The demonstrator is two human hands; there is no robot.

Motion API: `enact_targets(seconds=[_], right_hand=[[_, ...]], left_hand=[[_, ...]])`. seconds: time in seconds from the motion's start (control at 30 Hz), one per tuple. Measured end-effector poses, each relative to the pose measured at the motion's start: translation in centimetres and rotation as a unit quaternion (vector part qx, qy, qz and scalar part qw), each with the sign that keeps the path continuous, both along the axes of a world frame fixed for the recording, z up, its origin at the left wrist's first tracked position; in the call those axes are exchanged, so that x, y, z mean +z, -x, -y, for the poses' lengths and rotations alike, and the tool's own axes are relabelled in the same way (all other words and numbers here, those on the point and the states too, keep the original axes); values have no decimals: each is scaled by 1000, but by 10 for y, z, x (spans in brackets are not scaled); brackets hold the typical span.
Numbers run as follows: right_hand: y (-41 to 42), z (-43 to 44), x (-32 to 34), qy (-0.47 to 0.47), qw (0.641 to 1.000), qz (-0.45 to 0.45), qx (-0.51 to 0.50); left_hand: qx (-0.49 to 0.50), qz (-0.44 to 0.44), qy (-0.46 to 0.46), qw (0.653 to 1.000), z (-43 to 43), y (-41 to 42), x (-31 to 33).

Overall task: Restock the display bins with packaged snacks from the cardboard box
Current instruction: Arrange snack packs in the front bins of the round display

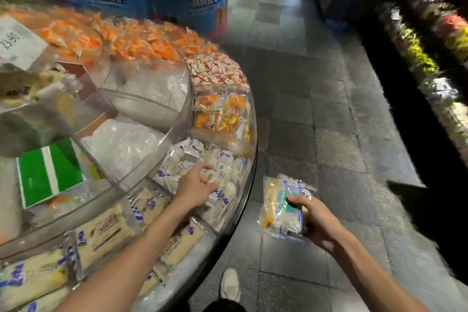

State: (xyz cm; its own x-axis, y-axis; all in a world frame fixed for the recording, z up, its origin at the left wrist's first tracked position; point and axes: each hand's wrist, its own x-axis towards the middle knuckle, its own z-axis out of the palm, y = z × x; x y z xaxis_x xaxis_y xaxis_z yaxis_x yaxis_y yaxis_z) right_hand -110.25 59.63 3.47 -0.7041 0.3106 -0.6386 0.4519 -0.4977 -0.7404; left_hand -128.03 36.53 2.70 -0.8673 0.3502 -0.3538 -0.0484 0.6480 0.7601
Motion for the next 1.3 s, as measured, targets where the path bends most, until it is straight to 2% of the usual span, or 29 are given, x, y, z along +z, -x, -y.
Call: enact_targets(seconds=[0.17,0.27,0.4,0.5,0.57,0.63,0.7,0.73,0.77,0.83,0.93,1.07,1.23,1.3], right_hand=[[59,-50,9,-26,999,-9,37],[88,-69,9,4,998,-10,63],[127,-99,3,24,993,-11,115],[155,-116,0,38,986,-1,165],[174,-124,0,27,977,4,210],[191,-126,0,16,968,0,251],[205,-124,2,16,959,-9,281],[211,-119,6,24,955,-13,296],[216,-113,8,33,949,-18,314],[220,-97,17,55,932,-41,356],[221,-66,31,50,900,-85,424],[210,-20,50,-1,863,-107,493],[190,16,40,-49,812,-103,572],[185,28,40,-47,809,-94,579]], left_hand=[[-17,-66,28,997,-76,21,-20],[-54,-112,80,989,-104,28,-32],[-72,-157,211,962,-125,36,-50],[-121,-151,346,918,-136,37,-56],[-132,-141,366,910,-142,37,-55],[-61,-118,298,945,-144,37,-41],[129,-32,131,982,-144,31,-15],[208,43,20,977,-143,26,-2],[259,108,-87,956,-141,21,10],[289,169,-211,918,-130,5,24],[296,154,-251,909,-110,-28,37],[379,107,-266,880,-87,-70,53],[470,97,-304,823,-60,-118,63],[494,77,-317,806,-51,-133,69]])
